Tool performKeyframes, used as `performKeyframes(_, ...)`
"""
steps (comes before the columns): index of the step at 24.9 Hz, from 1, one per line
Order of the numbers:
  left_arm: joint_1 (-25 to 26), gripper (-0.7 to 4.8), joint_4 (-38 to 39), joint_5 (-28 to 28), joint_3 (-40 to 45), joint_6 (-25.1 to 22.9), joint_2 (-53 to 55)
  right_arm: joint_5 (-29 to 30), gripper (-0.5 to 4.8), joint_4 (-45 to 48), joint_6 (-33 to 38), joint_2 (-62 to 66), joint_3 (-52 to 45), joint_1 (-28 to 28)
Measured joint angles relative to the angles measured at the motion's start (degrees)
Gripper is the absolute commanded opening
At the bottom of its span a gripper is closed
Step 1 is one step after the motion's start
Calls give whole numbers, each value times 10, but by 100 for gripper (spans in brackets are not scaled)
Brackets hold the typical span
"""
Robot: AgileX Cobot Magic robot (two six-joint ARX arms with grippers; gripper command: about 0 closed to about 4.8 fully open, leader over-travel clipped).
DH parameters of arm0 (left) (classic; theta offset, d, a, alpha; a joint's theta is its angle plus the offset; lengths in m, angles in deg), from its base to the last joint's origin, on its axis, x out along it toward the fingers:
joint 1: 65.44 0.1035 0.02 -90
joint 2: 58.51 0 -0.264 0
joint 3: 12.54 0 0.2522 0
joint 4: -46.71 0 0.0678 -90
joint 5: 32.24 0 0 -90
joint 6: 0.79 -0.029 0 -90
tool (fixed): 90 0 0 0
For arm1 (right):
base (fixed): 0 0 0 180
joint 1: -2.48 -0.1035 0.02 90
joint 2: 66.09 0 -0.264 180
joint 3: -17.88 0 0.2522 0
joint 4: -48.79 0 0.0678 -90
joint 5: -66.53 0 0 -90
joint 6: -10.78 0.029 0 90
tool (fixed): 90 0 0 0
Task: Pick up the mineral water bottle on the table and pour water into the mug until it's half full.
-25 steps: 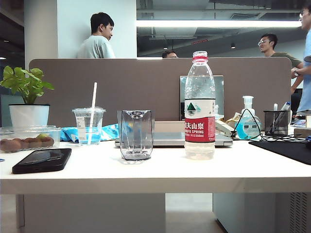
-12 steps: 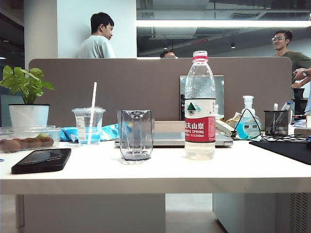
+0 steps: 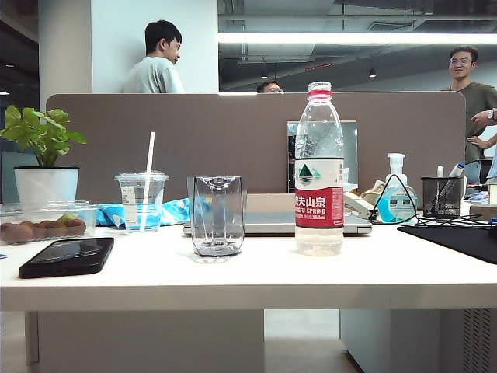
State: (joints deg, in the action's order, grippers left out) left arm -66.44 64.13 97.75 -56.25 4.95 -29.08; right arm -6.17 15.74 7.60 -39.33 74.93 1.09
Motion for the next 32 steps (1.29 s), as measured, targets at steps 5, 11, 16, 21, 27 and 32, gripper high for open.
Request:
performKeyframes(5, -123, -5, 1, -3, 1, -77, 73, 42, 158, 70, 2, 81, -30, -30)
performKeyframes(11, -271, -5, -3, -181, 1, -88, 112, -26, 232, 274, 2, 195, -124, -99)
performKeyframes(16, -279, -5, -15, -194, 1, -87, 110, -73, 381, 455, 1, 308, -195, -144)
performKeyframes(21, -279, -4, -26, -190, 1, -87, 110, -82, 442, 600, 2, 443, -203, -144)
performKeyframes(27, -279, -4, -26, -191, 1, -87, 110, -47, 442, 801, 12, 609, -197, -144)
performKeyframes(32, -279, -4, -26, -191, 1, -87, 110, -43, 442, 829, 31, 678, -156, -144)
